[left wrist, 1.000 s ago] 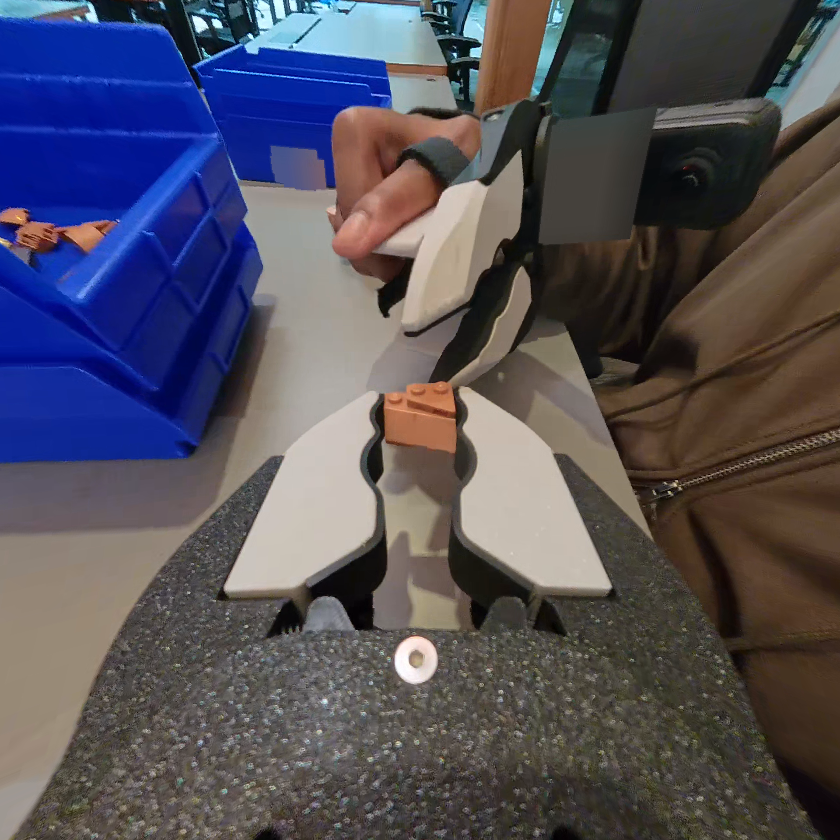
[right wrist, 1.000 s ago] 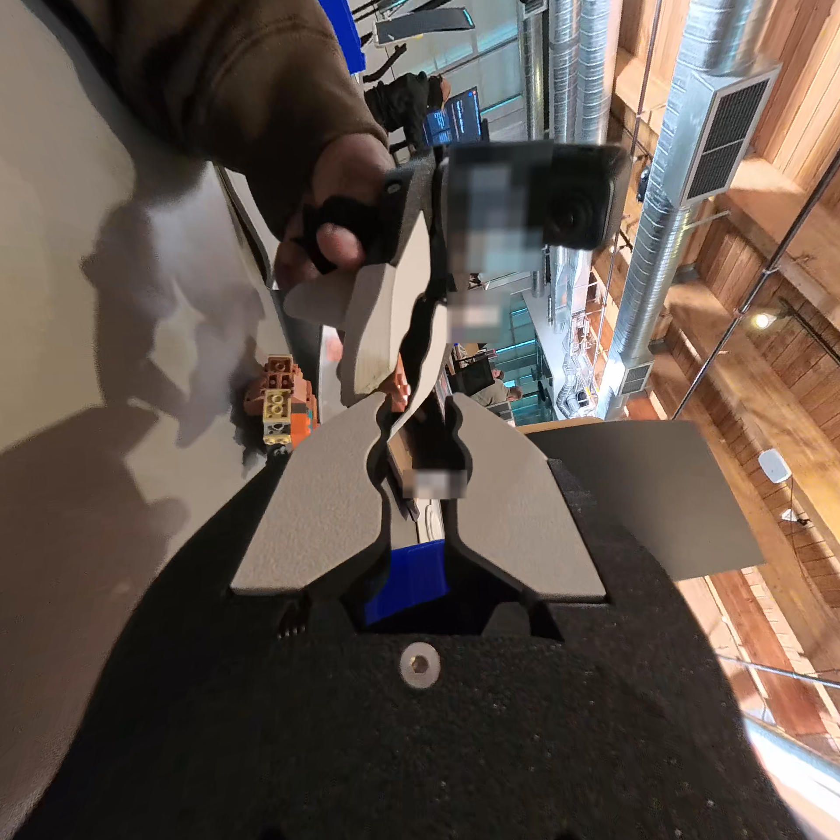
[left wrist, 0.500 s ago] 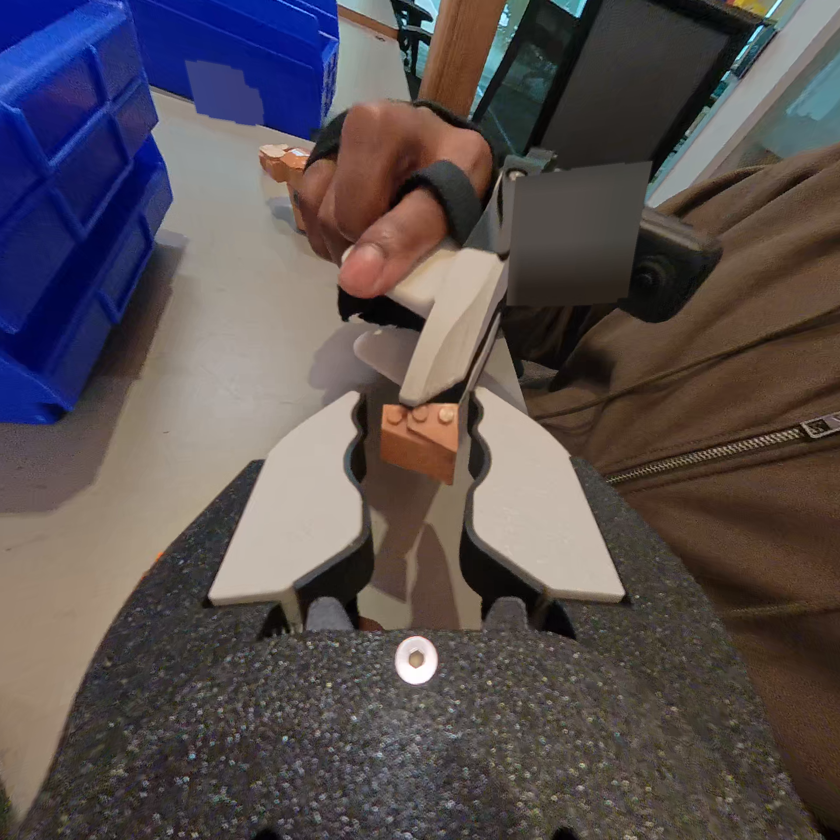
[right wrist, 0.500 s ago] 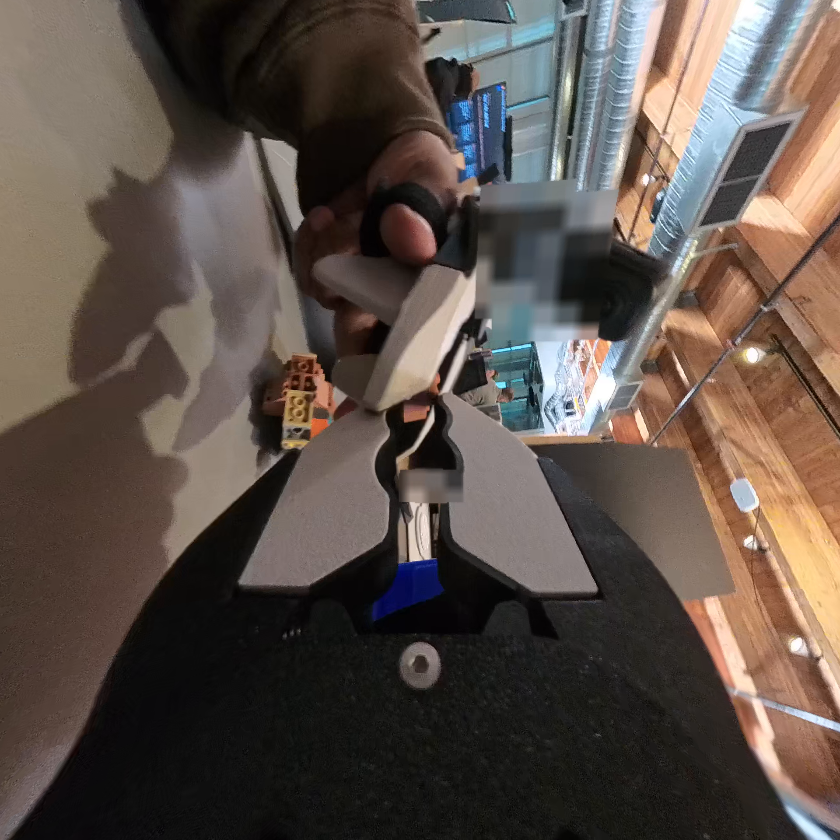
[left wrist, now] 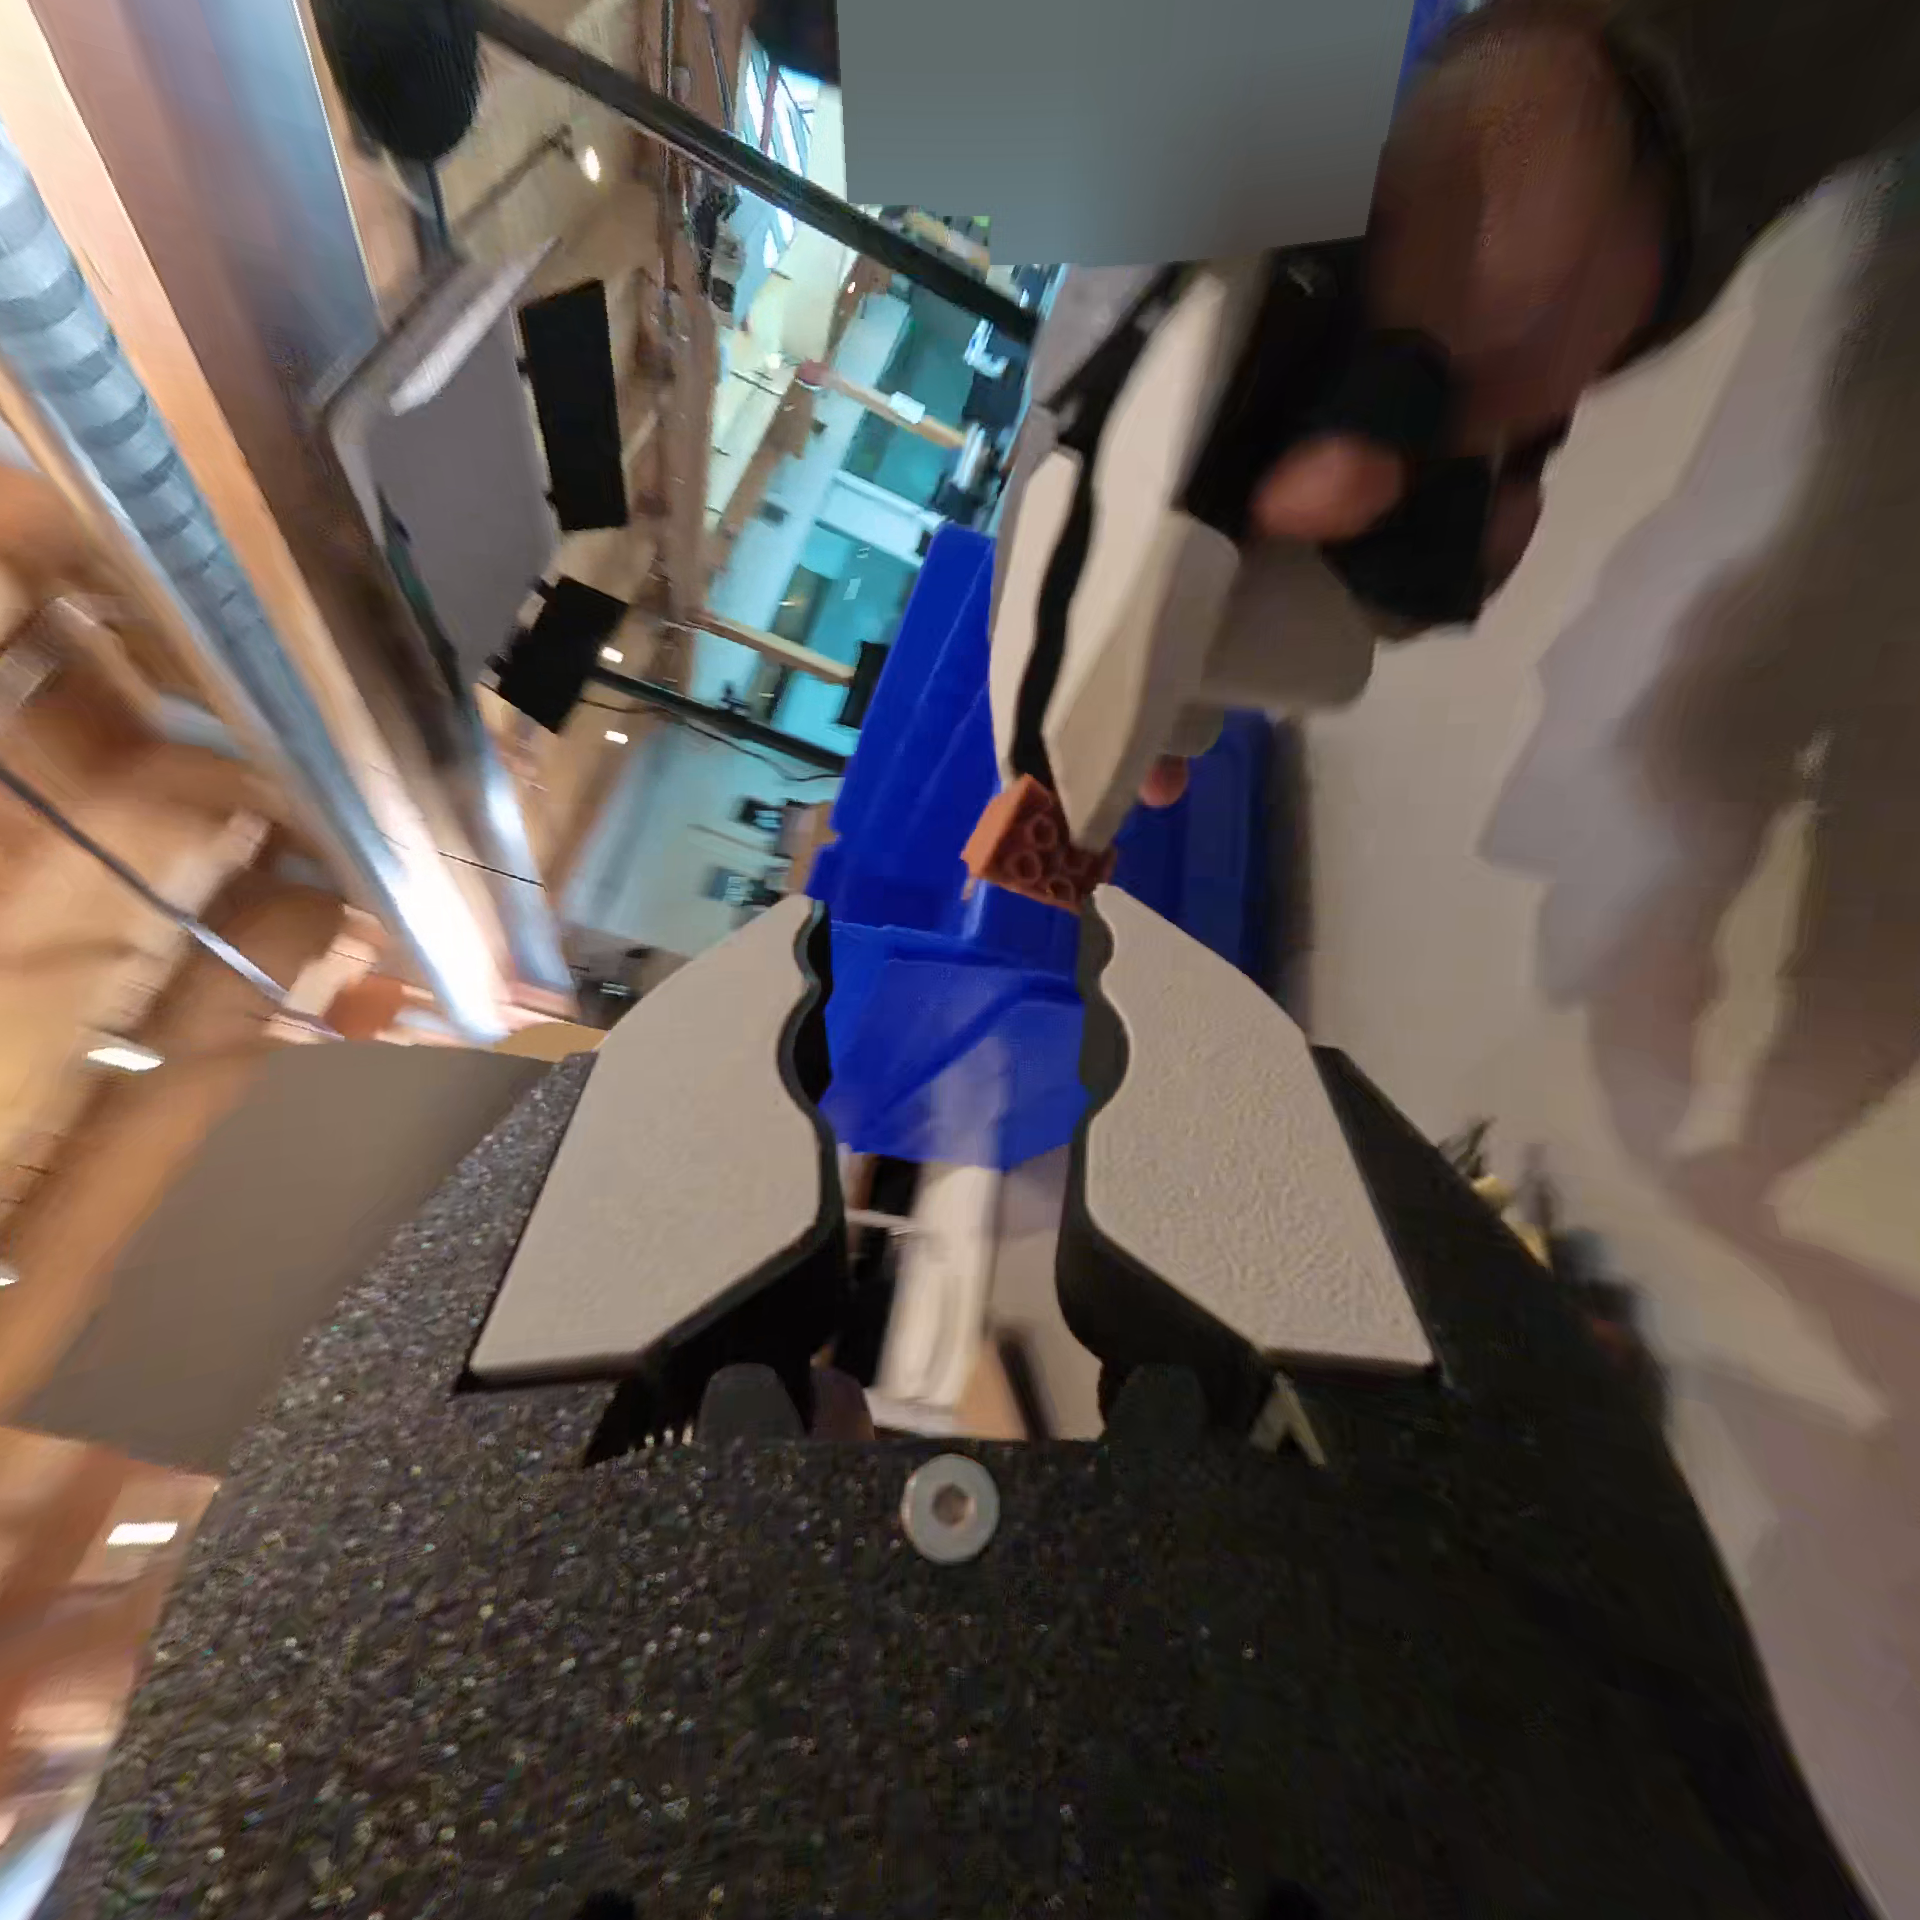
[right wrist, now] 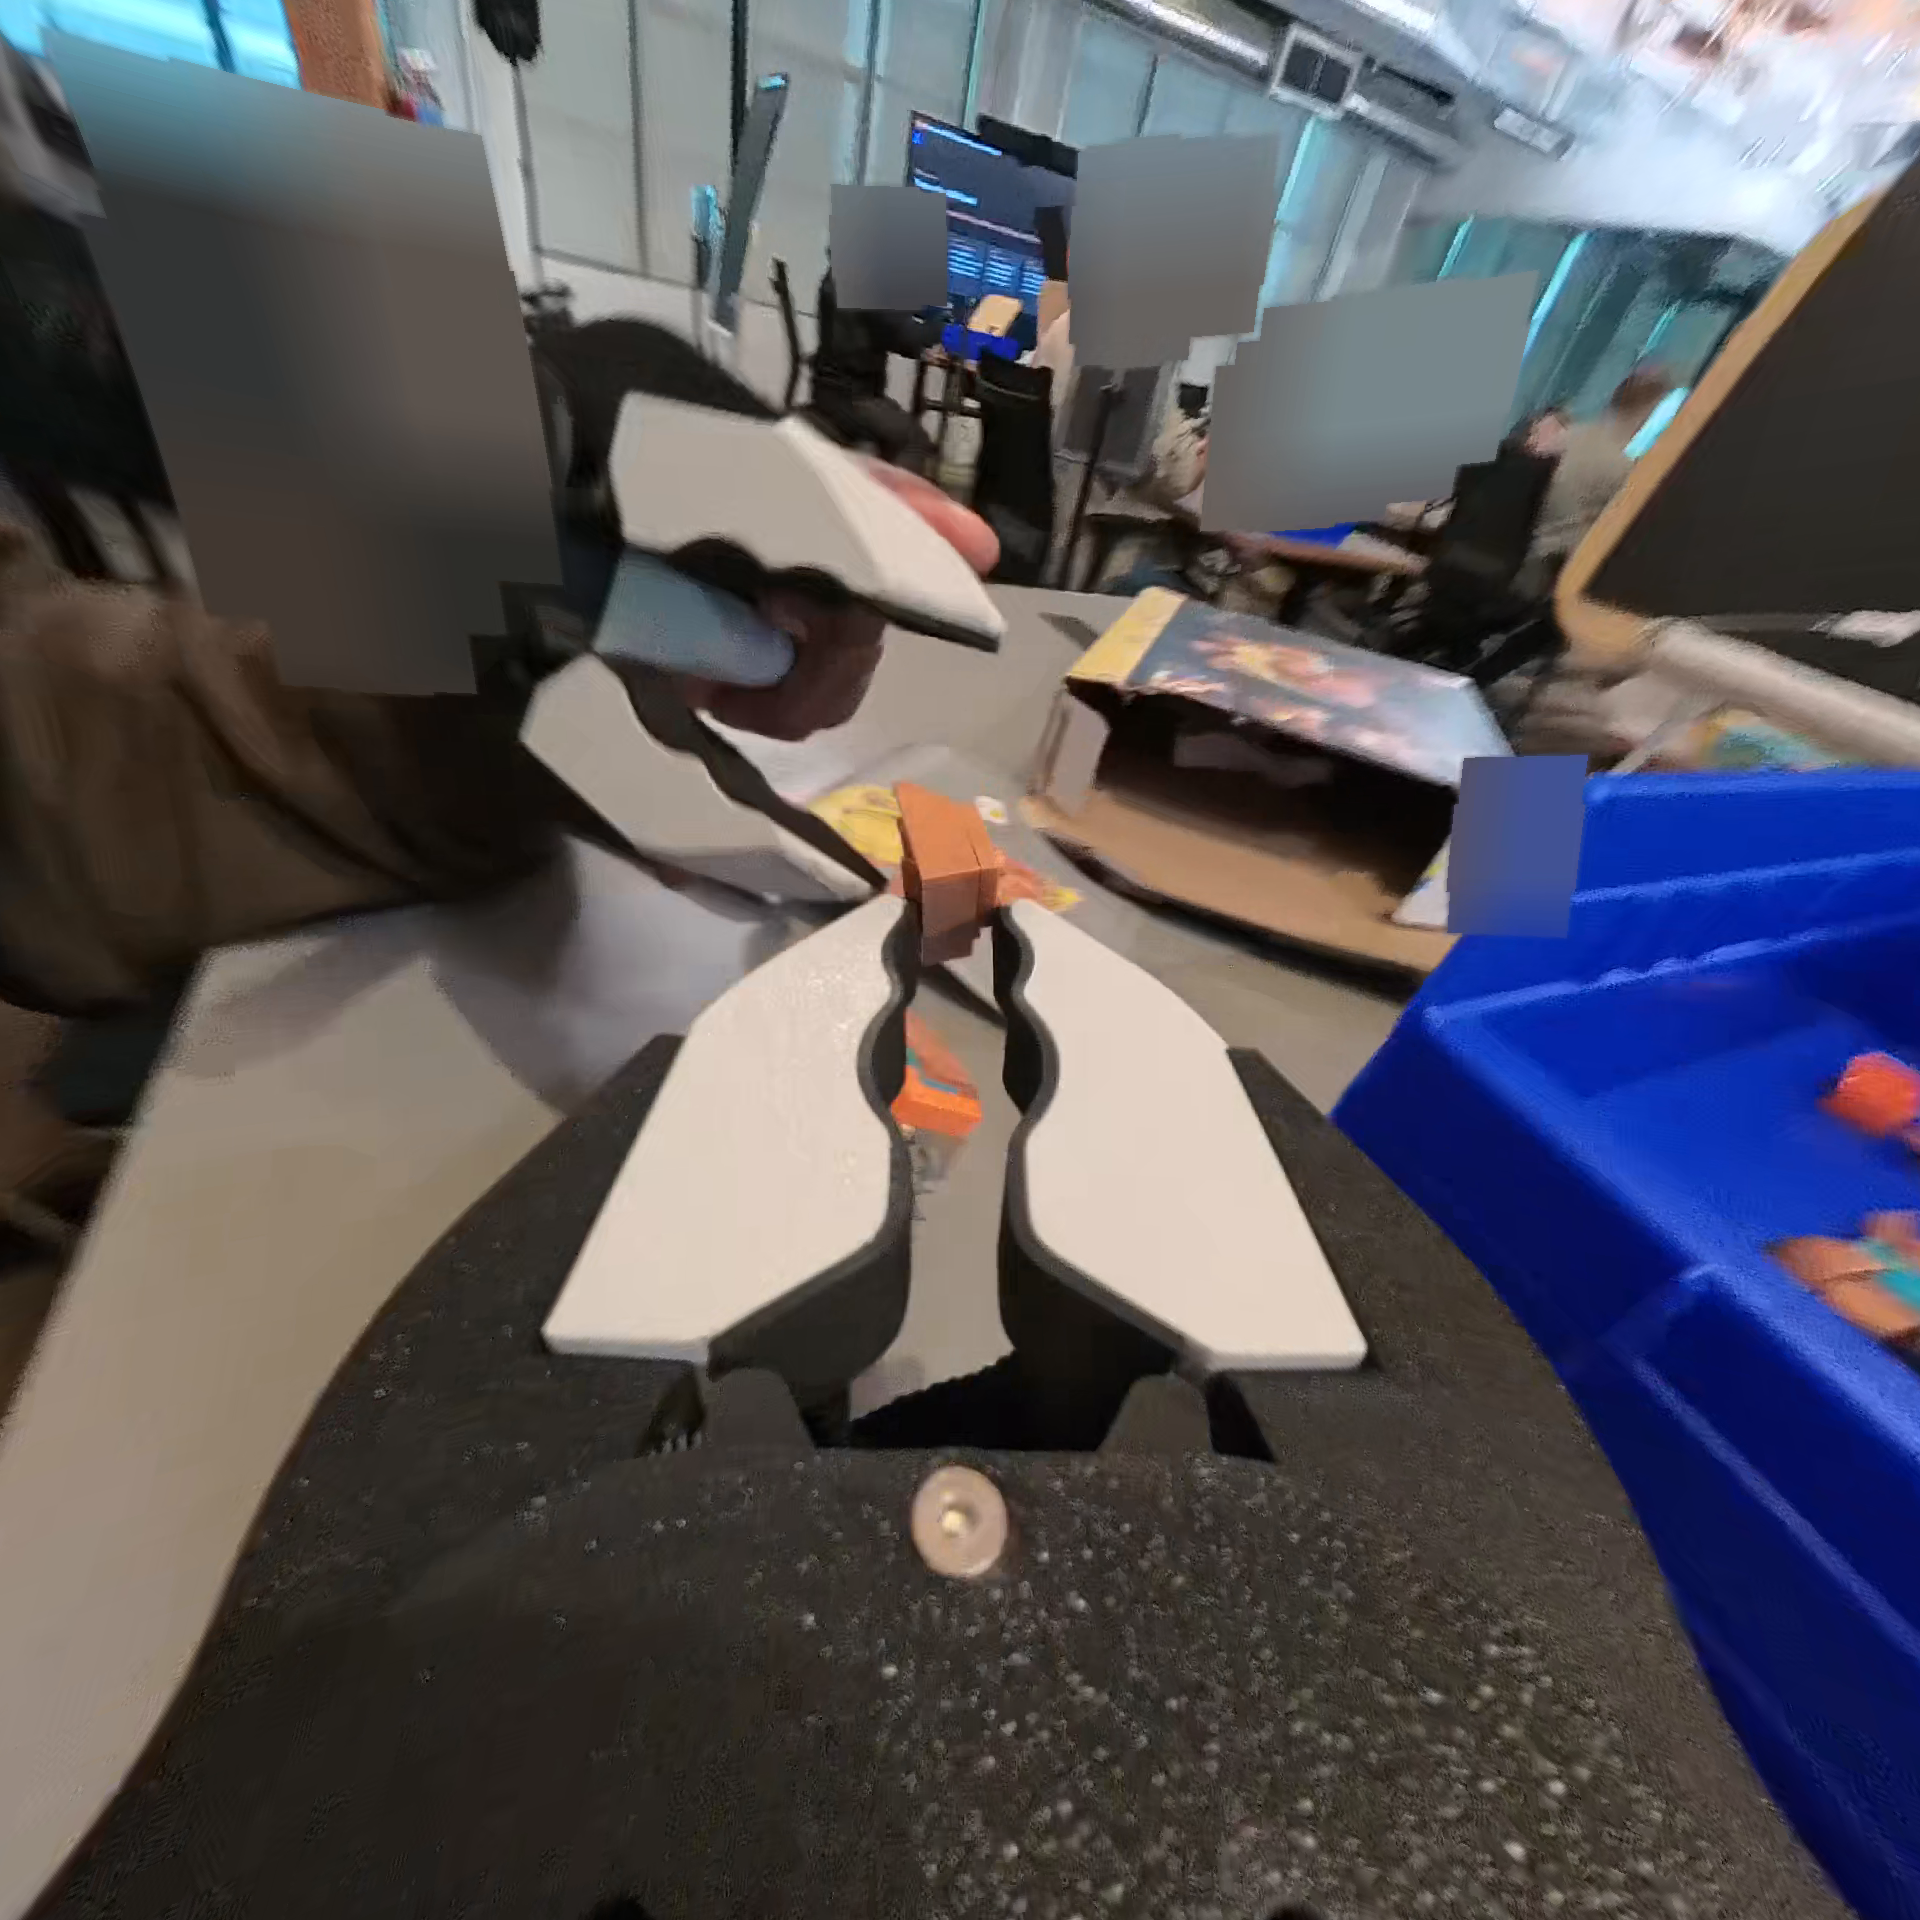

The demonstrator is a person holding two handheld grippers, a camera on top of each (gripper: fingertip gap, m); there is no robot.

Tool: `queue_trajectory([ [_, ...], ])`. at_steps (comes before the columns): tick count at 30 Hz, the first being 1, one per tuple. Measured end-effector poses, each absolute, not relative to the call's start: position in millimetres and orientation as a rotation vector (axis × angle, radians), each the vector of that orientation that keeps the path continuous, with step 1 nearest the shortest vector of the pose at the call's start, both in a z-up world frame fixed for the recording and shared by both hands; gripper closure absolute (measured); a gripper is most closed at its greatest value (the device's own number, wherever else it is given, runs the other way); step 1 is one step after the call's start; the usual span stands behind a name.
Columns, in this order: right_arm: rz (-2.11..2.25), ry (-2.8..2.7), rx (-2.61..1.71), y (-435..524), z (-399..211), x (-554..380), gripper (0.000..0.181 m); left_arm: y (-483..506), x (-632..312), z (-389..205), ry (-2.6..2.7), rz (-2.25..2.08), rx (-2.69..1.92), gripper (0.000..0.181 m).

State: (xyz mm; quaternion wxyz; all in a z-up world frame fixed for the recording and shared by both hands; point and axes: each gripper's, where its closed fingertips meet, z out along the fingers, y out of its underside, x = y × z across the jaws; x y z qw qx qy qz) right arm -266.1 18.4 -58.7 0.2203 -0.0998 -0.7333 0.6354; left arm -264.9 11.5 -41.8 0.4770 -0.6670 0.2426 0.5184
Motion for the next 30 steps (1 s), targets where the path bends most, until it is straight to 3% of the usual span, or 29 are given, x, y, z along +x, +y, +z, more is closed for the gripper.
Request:
queue_trajectory([
  [9,2.022,-2.215,-0.564,17,-69,-267,0.168,20,-262,-50,0.874,1.692,-1.481,0.132],
  [19,1.986,-2.207,-0.500,13,-66,-261,0.168,28,-263,-60,0.929,1.795,-1.467,0.154],
  [23,2.040,-2.164,-0.352,14,-54,-250,0.167,28,-254,-46,0.758,1.583,-1.439,0.154],
  [30,1.875,-1.895,-0.089,25,-28,-243,0.155,21,-247,-12,0.198,0.739,-1.434,0.154],
])
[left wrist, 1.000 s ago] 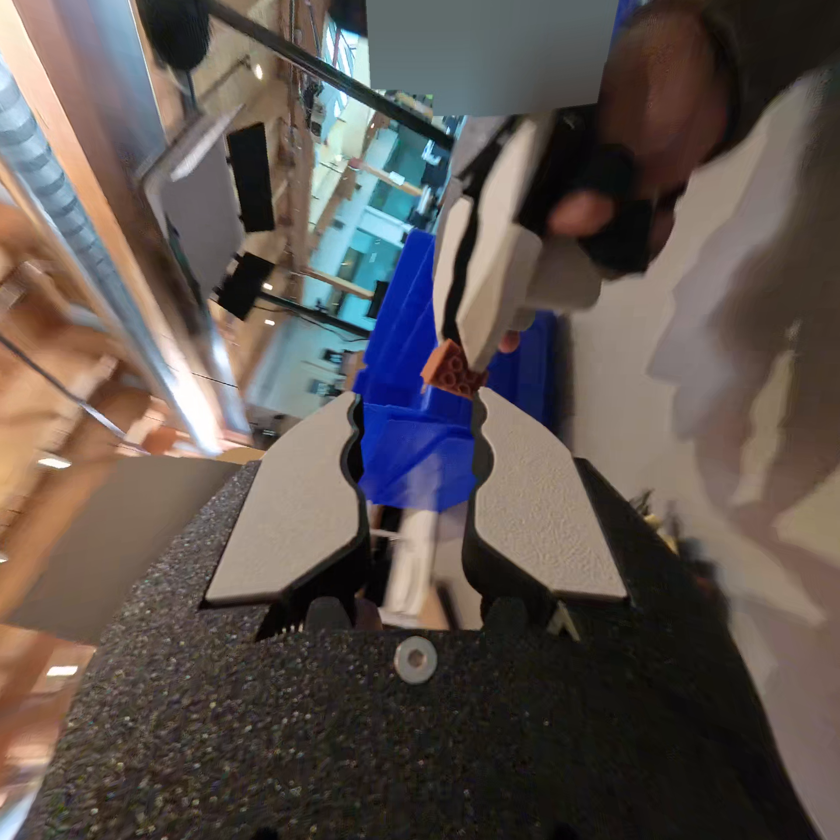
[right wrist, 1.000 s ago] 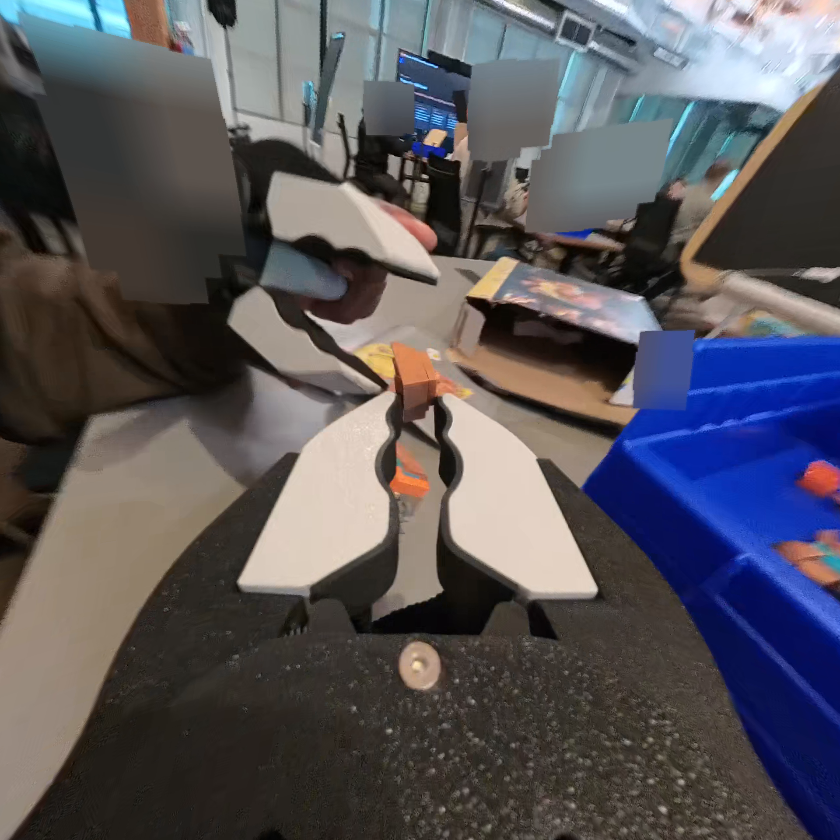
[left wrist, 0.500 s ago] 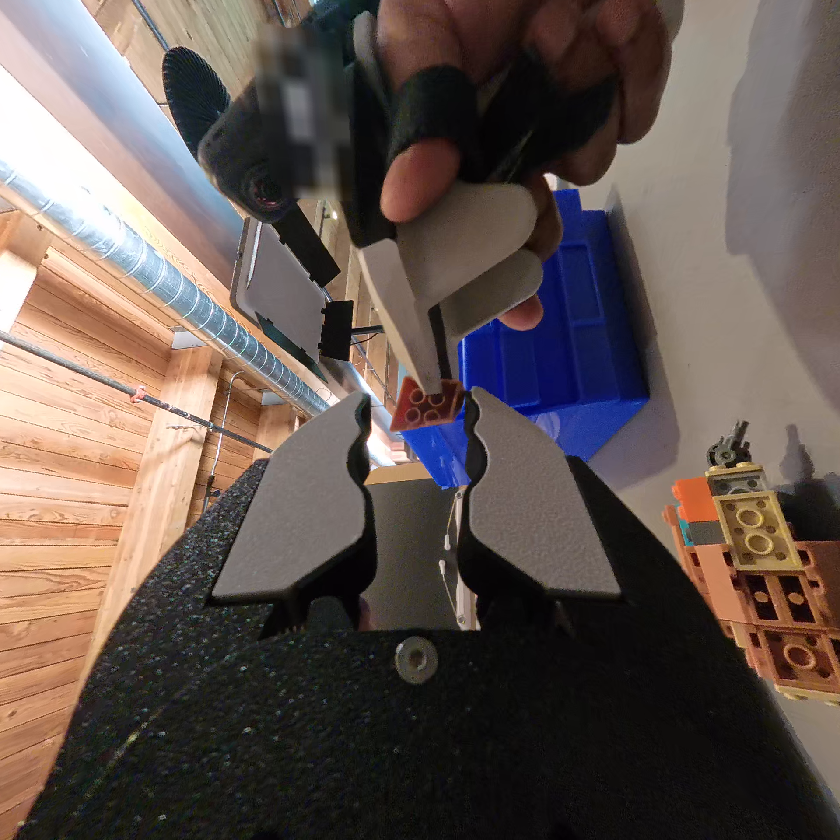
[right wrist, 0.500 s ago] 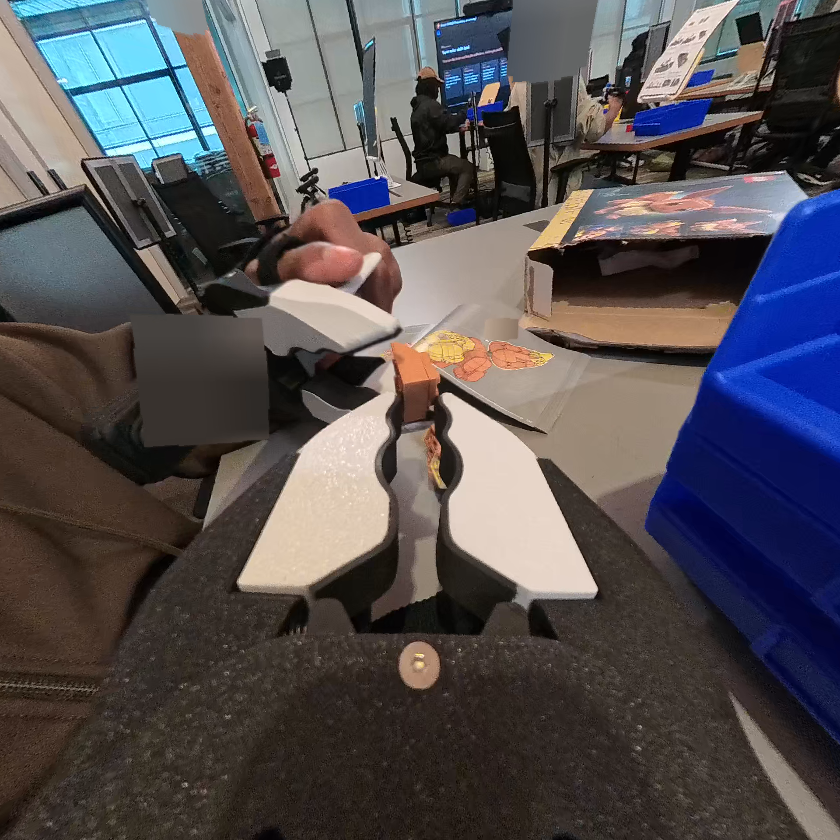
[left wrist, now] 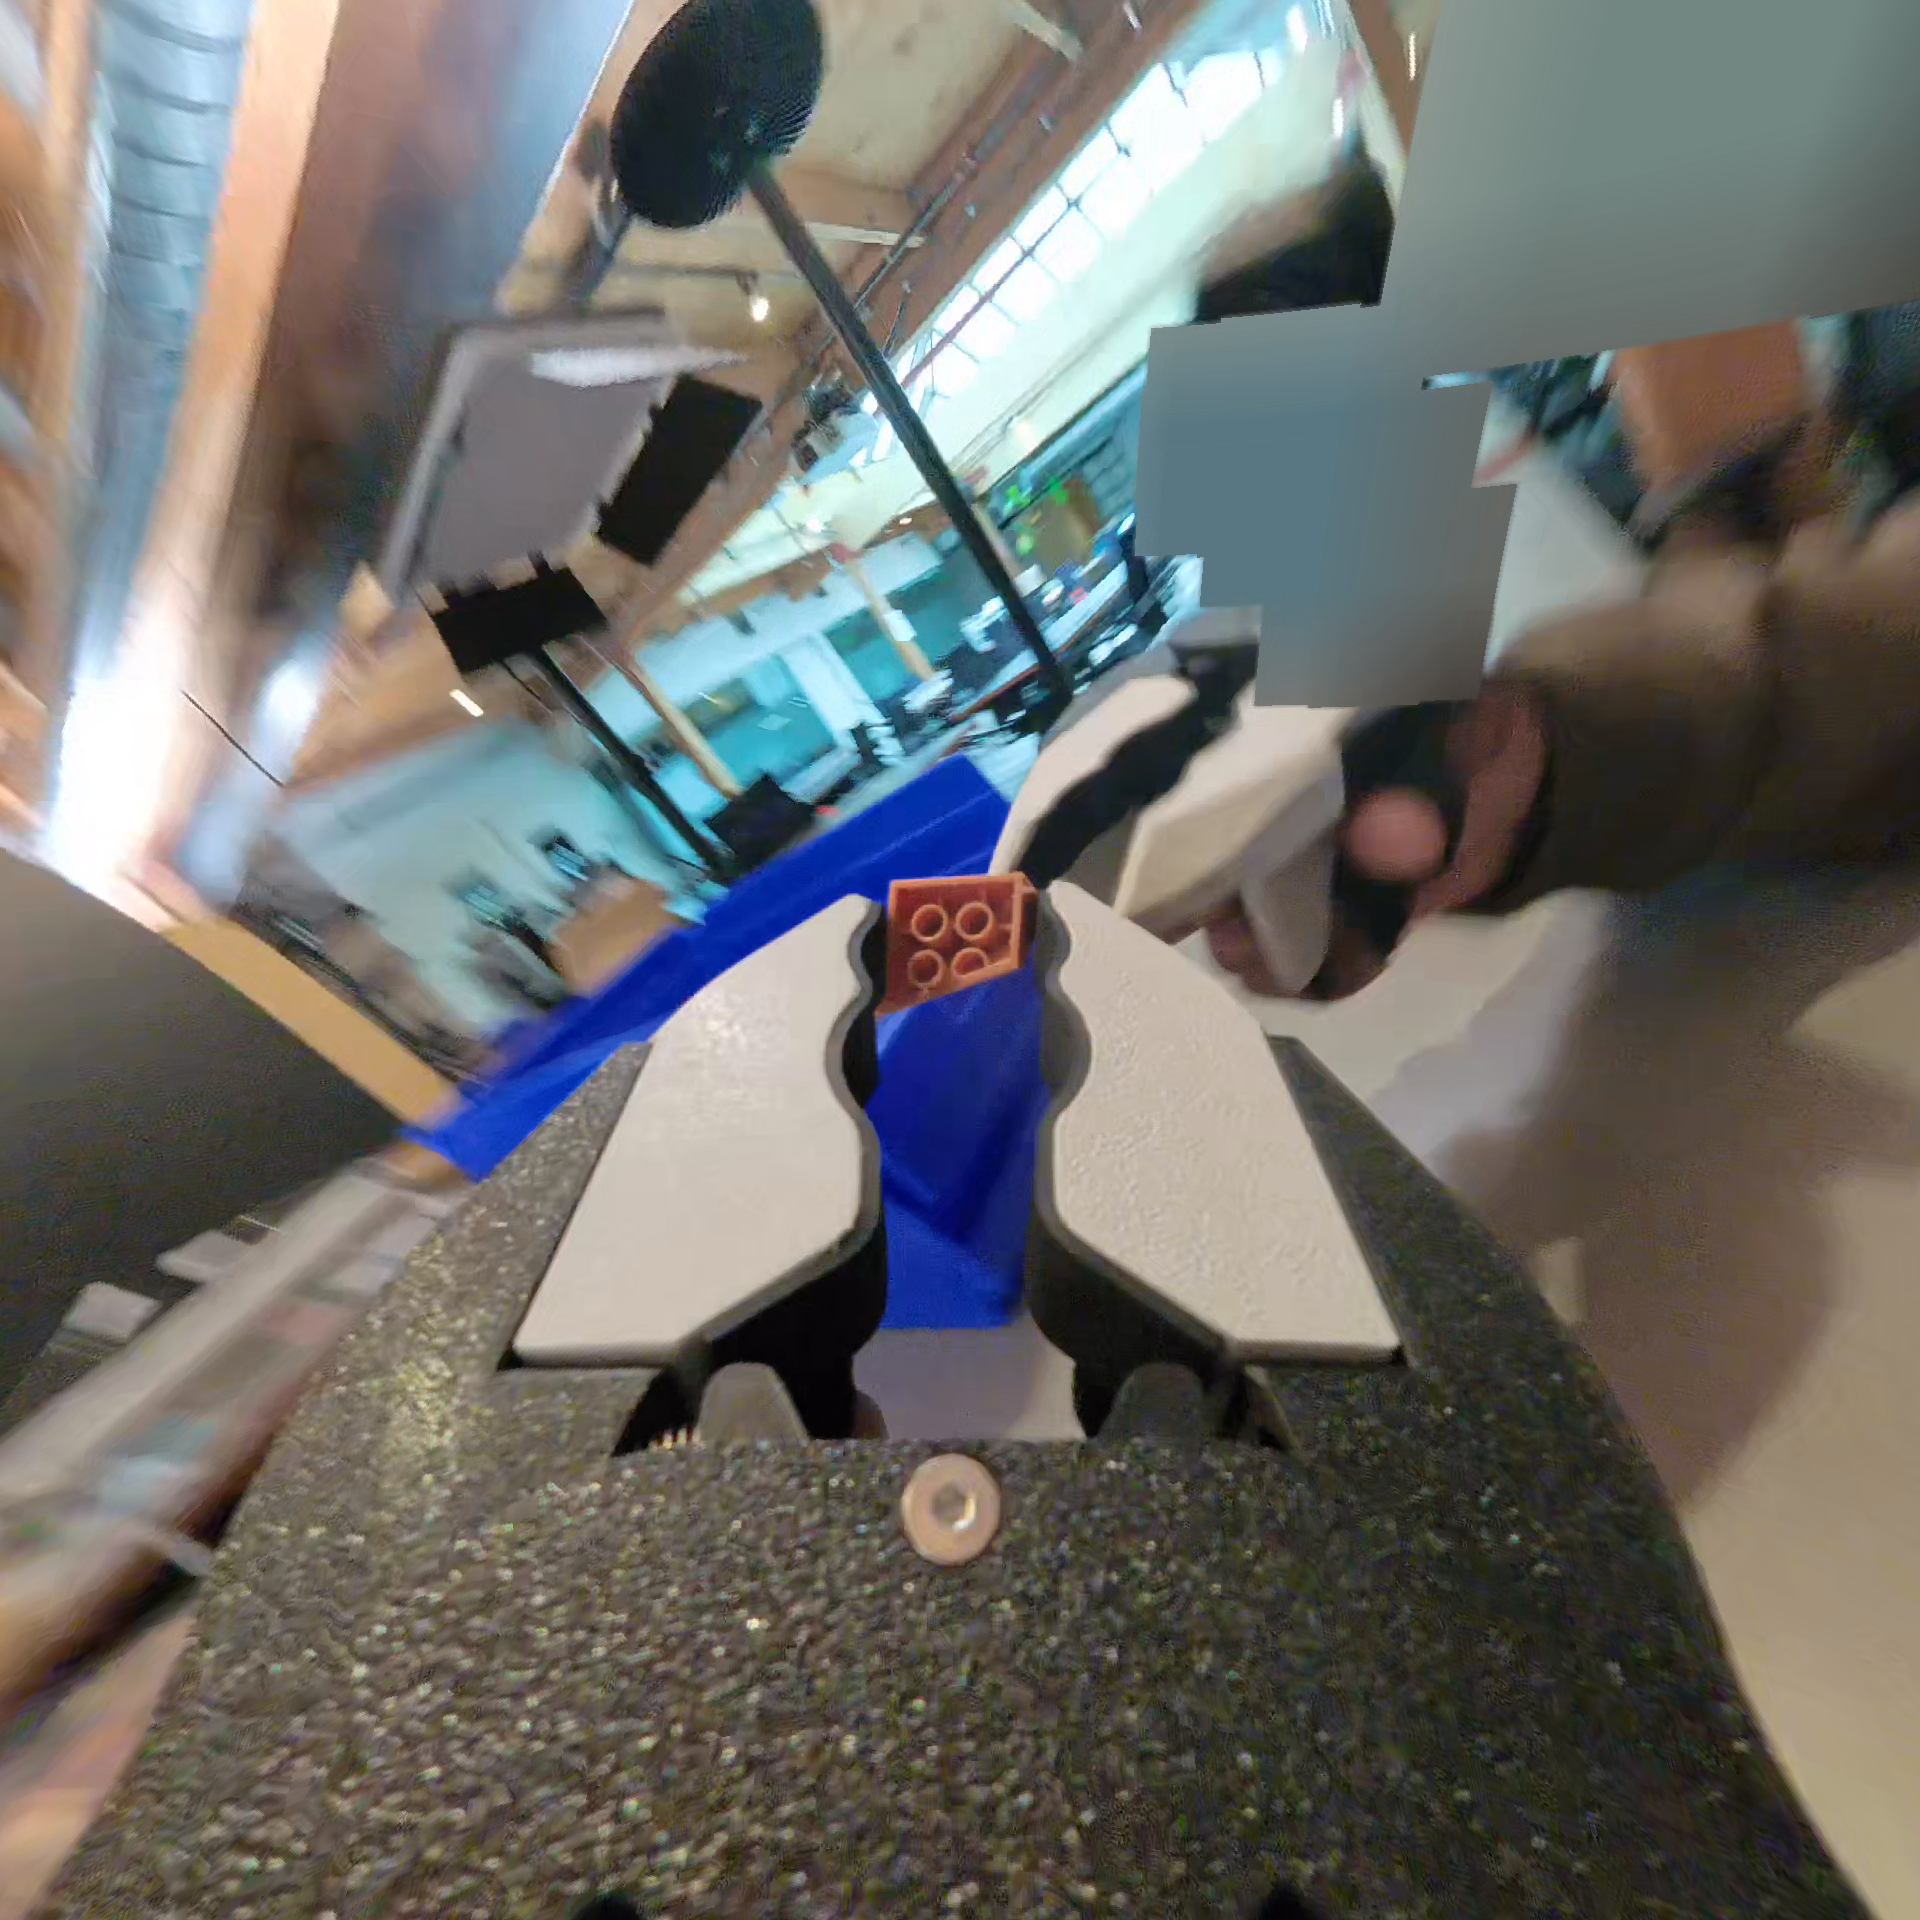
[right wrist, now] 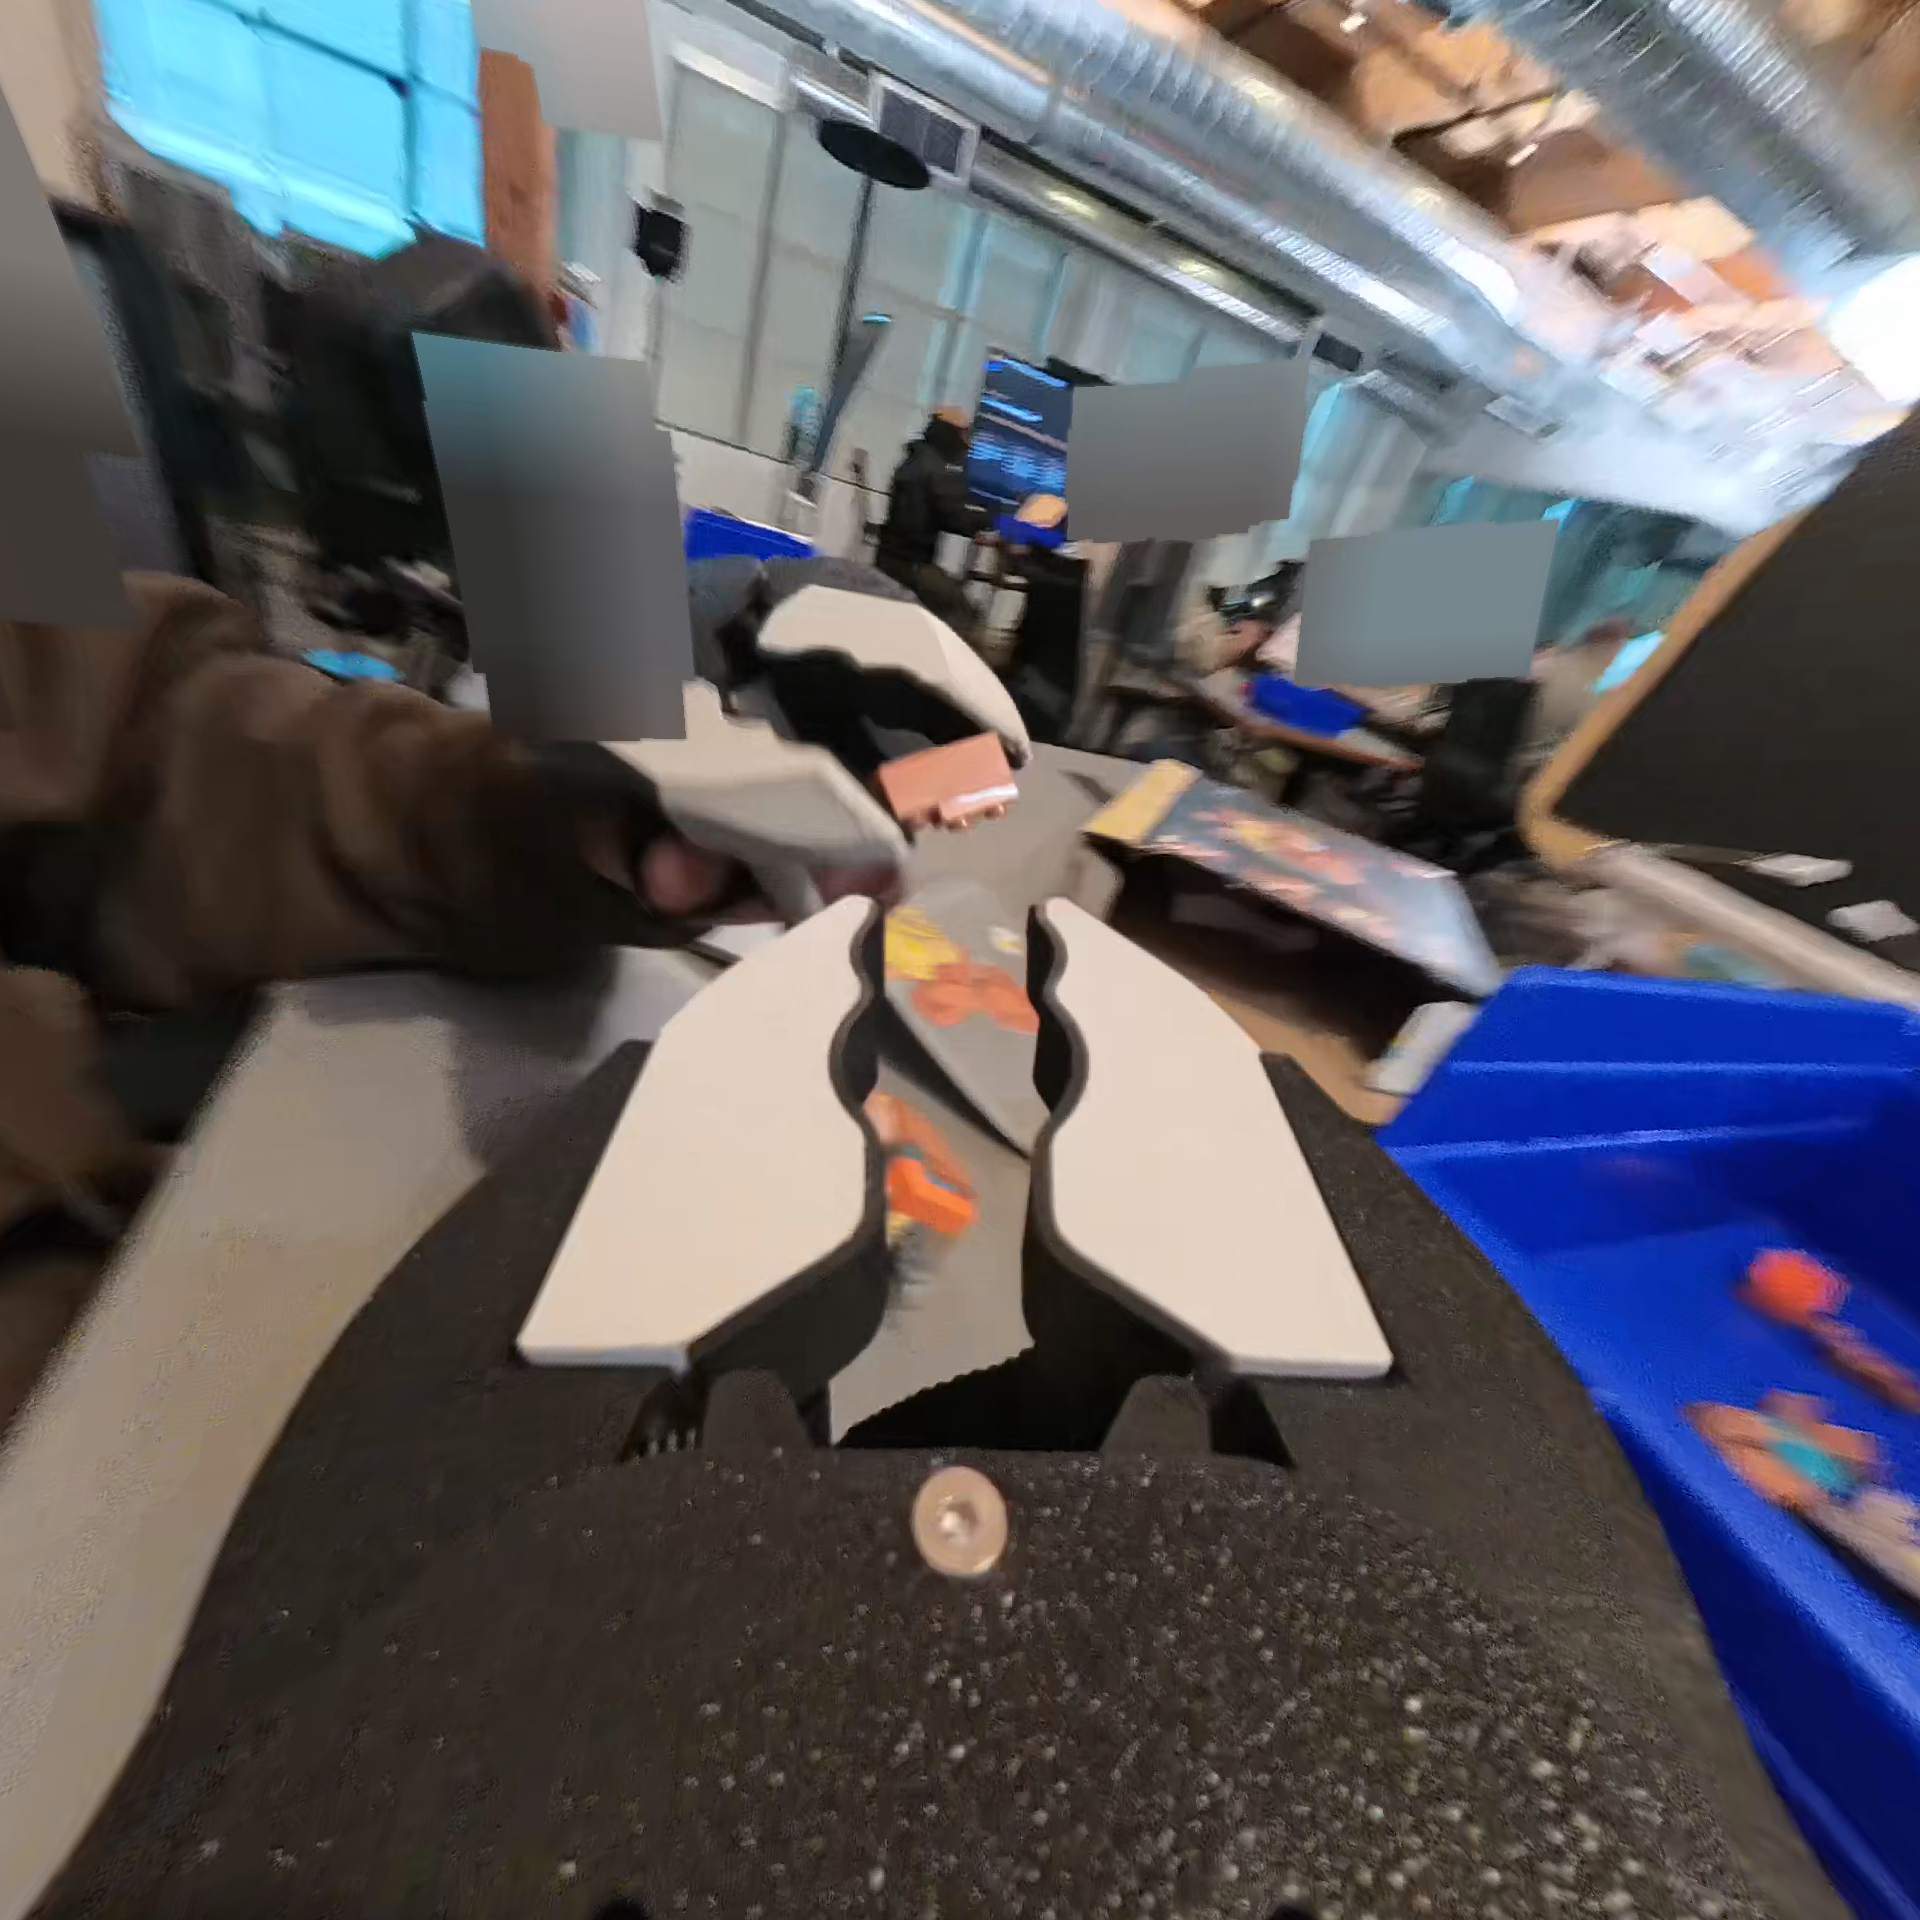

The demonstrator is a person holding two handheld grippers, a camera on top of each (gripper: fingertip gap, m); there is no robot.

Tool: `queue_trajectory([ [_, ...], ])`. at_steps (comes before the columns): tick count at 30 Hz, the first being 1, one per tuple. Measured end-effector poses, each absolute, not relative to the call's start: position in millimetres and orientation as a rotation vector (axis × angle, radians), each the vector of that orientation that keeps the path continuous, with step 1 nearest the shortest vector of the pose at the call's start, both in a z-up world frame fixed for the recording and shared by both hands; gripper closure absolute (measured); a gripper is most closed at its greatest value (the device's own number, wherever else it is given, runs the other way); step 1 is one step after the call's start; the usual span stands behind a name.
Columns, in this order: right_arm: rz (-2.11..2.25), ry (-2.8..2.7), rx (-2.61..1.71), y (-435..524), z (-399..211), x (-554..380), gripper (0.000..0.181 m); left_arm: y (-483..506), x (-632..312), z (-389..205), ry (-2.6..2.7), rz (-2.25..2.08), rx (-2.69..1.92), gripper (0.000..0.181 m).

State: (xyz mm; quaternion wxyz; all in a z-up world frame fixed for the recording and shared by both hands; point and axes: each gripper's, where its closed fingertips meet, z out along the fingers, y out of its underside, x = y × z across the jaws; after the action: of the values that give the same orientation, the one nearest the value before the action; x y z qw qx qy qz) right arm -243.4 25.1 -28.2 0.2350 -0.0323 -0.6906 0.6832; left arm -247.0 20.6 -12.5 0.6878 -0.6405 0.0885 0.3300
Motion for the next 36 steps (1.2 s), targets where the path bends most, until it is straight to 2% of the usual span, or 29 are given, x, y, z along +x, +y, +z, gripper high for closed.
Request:
queue_trajectory([
  [6,1.162,-1.592,0.016,48,-40,-257,0.156,9,-241,-1,-0.408,-0.331,-1.120,0.154],
  [10,0.977,-1.539,0.036,44,-60,-233,0.158,-2,-233,-24,-0.598,-0.671,-0.797,0.154],
  [15,1.047,-1.492,0.012,28,-70,-199,0.162,10,-210,-49,-0.643,-0.723,-0.740,0.154],
  [25,1.199,-1.570,-0.016,25,-74,-193,0.158,28,-189,-70,-0.558,-0.484,-1.073,0.153],
  [36,0.969,-1.541,0.084,21,-86,-192,0.155,37,-170,-78,-0.389,-0.060,-1.342,0.154],
])
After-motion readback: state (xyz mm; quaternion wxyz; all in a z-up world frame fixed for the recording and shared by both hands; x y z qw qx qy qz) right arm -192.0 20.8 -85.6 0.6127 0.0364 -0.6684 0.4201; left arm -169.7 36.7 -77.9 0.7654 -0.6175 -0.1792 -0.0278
